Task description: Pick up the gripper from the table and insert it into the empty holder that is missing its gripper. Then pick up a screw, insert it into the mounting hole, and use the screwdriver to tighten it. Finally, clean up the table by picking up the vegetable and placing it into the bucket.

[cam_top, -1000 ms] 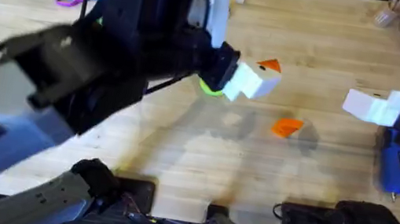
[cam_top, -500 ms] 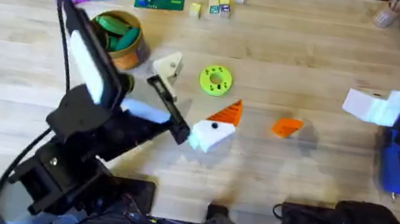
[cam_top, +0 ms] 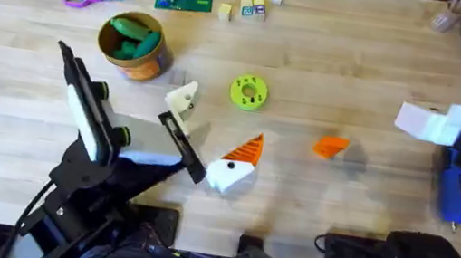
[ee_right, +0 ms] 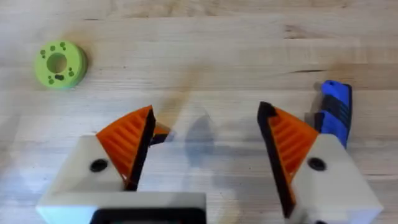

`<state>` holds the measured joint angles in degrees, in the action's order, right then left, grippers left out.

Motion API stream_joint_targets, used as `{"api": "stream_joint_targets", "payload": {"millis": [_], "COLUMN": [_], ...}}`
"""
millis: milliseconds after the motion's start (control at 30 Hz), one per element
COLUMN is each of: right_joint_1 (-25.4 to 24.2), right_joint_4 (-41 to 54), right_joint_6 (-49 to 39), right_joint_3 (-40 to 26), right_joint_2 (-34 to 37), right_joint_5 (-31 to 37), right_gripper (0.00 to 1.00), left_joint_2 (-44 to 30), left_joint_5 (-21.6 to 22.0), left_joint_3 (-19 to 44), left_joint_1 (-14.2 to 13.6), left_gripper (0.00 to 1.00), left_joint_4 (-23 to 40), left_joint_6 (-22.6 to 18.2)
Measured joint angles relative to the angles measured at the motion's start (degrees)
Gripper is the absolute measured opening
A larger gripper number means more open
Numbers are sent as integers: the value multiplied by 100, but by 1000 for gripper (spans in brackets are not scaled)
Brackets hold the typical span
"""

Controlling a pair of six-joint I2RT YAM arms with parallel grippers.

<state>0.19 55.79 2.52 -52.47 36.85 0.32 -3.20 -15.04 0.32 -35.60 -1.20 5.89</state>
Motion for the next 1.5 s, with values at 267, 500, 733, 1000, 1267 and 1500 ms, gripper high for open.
{"api": "stream_joint_targets", "payload": {"millis": [267,500,733,1000,1267,1500], "right_joint_1": [0,0,0,0,0,277], "right_joint_4": [0,-2,-2,-2,9,261], "right_joint_6": [0,0,0,0,35,-152], "right_joint_3": [0,0,0,0,0,-13], "right_joint_2": [-1,-1,1,-1,0,369], "right_joint_5": [0,0,0,0,-87,-848], "right_gripper": [991,992,992,990,991,991], "left_joint_2": [268,268,268,268,268,268], "left_joint_5": [3,3,1,1,3,1], "left_joint_3": [0,0,2,0,0,0], "left_joint_1": [-1,-1,-1,-1,0,-1], "left_gripper": [999,999,999,999,999,999], "left_joint_4": [464,464,464,464,464,464], "left_joint_6": [16,16,16,16,18,16]}}
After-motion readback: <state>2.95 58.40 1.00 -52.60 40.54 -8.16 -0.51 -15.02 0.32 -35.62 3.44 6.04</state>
